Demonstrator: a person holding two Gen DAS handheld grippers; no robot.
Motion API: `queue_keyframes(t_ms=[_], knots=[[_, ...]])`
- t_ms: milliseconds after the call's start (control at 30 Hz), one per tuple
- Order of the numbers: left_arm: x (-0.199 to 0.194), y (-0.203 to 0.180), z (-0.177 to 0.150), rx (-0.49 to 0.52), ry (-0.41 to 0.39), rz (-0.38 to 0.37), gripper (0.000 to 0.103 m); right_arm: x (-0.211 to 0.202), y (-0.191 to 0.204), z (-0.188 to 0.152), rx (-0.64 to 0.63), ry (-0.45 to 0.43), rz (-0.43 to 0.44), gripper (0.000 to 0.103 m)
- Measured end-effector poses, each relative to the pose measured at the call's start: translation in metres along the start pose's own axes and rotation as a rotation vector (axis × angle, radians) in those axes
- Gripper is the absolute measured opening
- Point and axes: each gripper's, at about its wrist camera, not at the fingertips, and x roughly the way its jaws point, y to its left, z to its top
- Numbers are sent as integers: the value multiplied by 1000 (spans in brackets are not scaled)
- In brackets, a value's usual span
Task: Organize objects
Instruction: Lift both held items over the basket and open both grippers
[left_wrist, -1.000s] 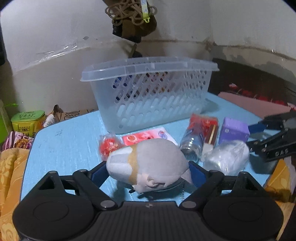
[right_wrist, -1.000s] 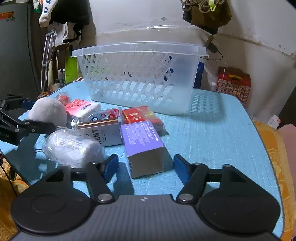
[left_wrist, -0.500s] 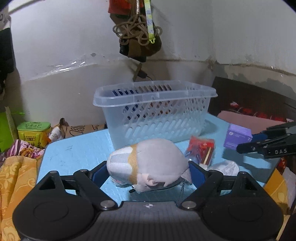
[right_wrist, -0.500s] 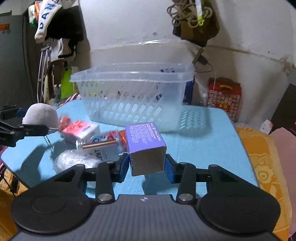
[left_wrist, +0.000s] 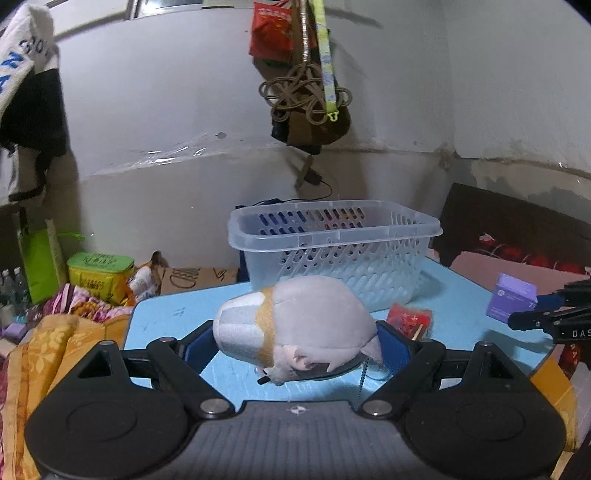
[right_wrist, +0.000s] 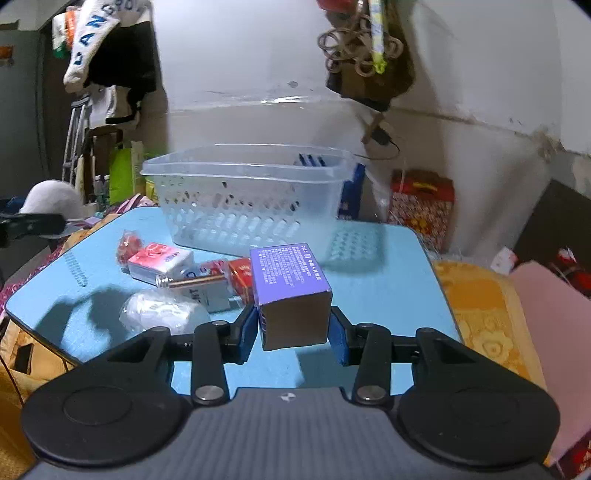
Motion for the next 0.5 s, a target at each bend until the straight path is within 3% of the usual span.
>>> queue_keyframes(t_ms=[300,400,500], knots=[[-23,8,-3,-83,20,46,91,-28,8,20,-10,10,8,45],[-22,5,-5,-89,55,54,91,-28,15,25,-44,24,11,45],[-22,-1,3,-99,122,26,91,-23,13,26,-7,44,68,45]])
